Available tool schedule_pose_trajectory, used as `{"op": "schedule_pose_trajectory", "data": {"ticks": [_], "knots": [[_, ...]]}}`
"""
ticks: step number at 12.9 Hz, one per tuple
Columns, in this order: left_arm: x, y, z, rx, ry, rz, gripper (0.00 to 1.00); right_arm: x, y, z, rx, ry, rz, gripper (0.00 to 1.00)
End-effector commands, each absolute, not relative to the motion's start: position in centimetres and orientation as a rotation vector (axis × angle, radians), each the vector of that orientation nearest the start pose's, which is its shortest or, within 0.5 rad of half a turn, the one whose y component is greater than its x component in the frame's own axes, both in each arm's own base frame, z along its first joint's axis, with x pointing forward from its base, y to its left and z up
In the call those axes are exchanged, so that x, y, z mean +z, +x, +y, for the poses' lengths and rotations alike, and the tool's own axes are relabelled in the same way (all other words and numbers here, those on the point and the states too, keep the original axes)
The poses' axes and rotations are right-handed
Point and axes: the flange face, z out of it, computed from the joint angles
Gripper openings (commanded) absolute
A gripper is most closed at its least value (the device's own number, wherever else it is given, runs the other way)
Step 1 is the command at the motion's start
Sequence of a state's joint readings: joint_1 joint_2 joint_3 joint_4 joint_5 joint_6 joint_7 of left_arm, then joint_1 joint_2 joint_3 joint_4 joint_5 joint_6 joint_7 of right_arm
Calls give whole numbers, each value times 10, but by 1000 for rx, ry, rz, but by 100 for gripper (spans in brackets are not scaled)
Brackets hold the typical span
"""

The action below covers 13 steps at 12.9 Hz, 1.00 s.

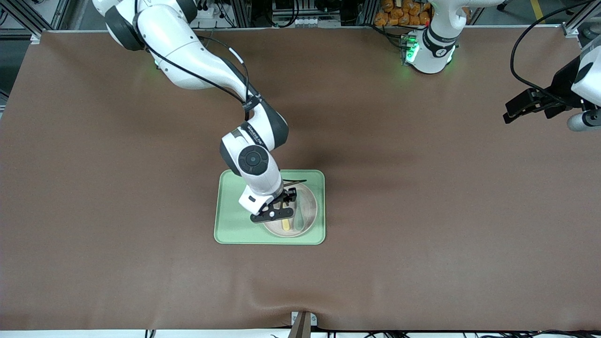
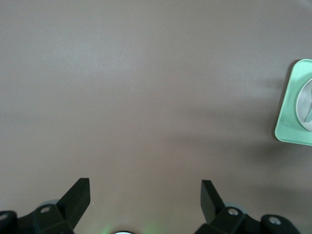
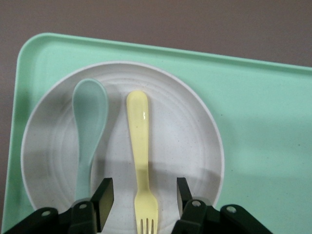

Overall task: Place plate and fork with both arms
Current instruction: 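Lower the right gripper and grasp the yellow fork handle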

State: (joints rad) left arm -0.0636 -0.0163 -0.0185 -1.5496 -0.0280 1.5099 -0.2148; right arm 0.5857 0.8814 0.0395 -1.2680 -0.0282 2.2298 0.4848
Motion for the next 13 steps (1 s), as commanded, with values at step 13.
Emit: {"op": "schedule_pose_trajectory", "data": {"ticks": [13], "knots": [[633, 544, -53, 22, -3154, -205, 100, 198, 615, 450, -145, -3127, -264, 41]]}}
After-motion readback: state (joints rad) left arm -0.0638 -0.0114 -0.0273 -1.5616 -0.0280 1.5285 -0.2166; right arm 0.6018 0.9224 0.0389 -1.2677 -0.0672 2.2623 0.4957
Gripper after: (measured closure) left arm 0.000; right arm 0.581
